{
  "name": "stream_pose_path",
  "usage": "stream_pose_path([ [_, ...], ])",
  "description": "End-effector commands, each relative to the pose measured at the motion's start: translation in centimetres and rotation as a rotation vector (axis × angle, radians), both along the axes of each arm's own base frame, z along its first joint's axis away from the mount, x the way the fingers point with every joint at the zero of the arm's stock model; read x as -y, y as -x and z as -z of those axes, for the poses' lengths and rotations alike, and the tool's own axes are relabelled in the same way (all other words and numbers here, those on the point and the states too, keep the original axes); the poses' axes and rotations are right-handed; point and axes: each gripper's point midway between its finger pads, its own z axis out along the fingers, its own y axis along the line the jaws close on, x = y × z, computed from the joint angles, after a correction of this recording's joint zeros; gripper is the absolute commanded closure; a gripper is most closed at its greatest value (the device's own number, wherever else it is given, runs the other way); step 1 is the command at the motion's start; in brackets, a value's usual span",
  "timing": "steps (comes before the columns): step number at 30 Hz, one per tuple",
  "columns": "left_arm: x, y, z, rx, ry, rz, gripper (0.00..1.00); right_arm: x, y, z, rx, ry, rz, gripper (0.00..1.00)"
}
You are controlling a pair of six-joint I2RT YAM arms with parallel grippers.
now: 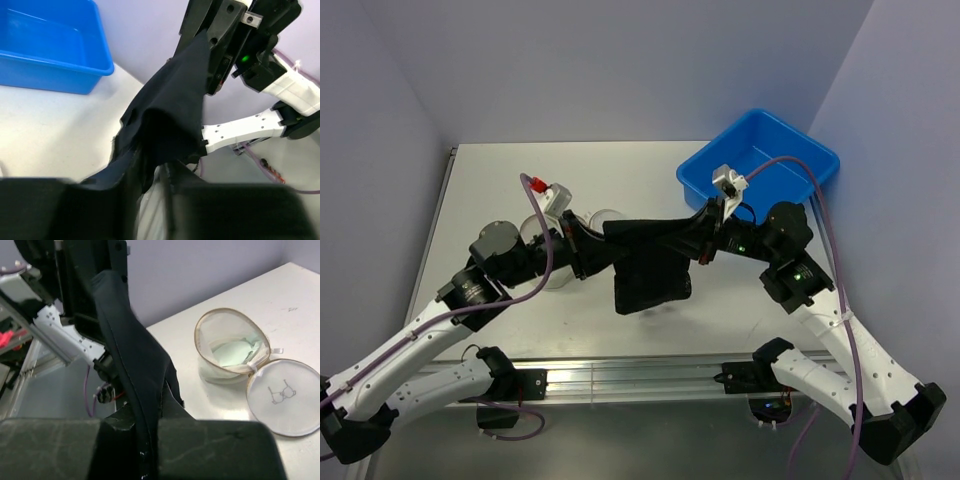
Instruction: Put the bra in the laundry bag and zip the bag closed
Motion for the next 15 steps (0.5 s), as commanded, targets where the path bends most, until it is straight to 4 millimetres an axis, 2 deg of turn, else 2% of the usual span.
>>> stream_pose_path([
  [1,-1.0,-0.1,-2.2,0.071,0.022,-0.041,0.73,0.3,-0.5,-4.3,0.073,-0.108,0.056,1.00],
  [2,-1.3,0.1,-1.8,0.072,0.017,-0.049,0.55,0.4,-1.1,-4.6,0.068,-0.114,0.089,1.00],
  [4,-2.0,-0.2,-1.1,0.065,-0.002,-0.086,0.38,0.7,-1.2,-6.1,0.090,-0.129,0.111,1.00],
  [5,-2.6,0.0,-1.2,0.070,0.002,-0.103,0.23,0.9,-1.6,-6.6,0.092,-0.137,0.136,1.00],
  [6,-2.8,-0.2,-0.1,0.054,-0.015,-0.119,0.18,1.0,-1.5,-7.6,0.102,-0.153,0.141,1.00],
  [8,-3.6,-0.2,0.3,0.043,-0.005,-0.152,0.08,1.0,-1.8,-8.4,0.096,-0.161,0.153,1.00],
  [9,-3.7,-0.1,1.3,0.027,-0.013,-0.155,0.05,1.2,-1.9,-9.3,0.088,-0.172,0.168,1.00],
  [11,-4.1,0.0,2.3,0.009,-0.008,-0.167,0.01,1.3,-2.0,-9.9,0.083,-0.182,0.180,1.00],
  [15,-4.0,0.3,4.2,-0.024,-0.019,-0.152,0.01,1.3,-2.0,-11.0,0.052,-0.208,0.180,1.00],
])
